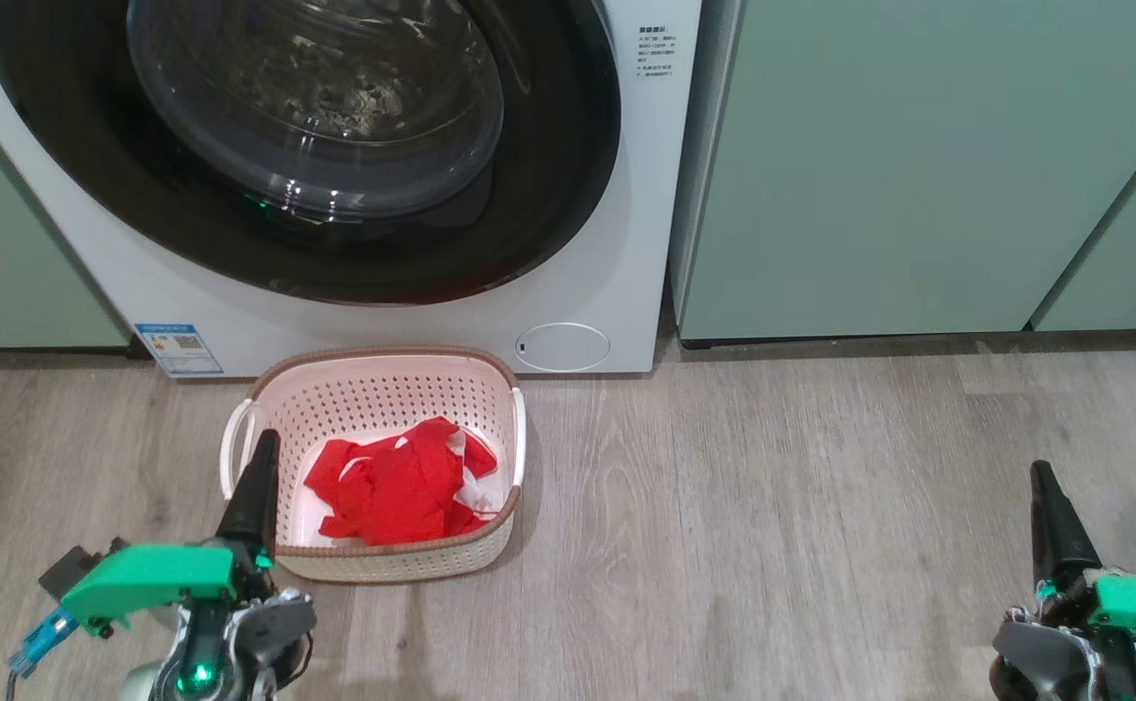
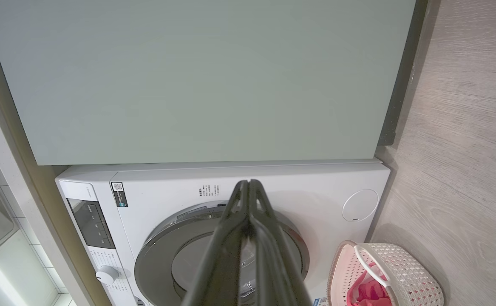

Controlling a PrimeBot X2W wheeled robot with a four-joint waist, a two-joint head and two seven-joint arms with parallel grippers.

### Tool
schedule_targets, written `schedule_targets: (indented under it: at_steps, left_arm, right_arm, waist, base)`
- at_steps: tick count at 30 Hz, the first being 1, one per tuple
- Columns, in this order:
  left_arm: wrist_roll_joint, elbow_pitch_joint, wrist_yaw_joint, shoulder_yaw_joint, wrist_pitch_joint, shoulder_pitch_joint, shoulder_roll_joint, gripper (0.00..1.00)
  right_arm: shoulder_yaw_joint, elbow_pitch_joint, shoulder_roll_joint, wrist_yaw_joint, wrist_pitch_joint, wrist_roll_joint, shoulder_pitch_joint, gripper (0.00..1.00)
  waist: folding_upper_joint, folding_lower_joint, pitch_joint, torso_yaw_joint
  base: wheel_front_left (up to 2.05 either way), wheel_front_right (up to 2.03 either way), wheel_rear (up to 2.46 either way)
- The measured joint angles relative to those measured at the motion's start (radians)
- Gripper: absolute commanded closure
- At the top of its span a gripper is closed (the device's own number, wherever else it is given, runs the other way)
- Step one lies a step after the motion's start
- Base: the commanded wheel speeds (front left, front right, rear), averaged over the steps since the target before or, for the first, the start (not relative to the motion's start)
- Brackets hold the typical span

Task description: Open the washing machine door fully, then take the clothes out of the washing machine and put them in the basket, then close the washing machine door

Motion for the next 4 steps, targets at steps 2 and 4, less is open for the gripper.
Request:
schedule_targets:
  at_steps: [2,4]
  left_arm:
    - [0.000,0.000,0.000,0.000,0.000,0.000,0.000,1.00]
    - [0.000,0.000,0.000,0.000,0.000,0.000,0.000,1.00]
  right_arm:
    - [0.000,0.000,0.000,0.000,0.000,0.000,0.000,1.00]
    - [0.000,0.000,0.000,0.000,0.000,0.000,0.000,1.00]
  waist:
    - [0.0000,0.0000,0.000,0.000]
    - [0.0000,0.0000,0.000,0.000]
  base:
    - [0.00,0.00,0.00]
    - [0.00,0.00,0.00]
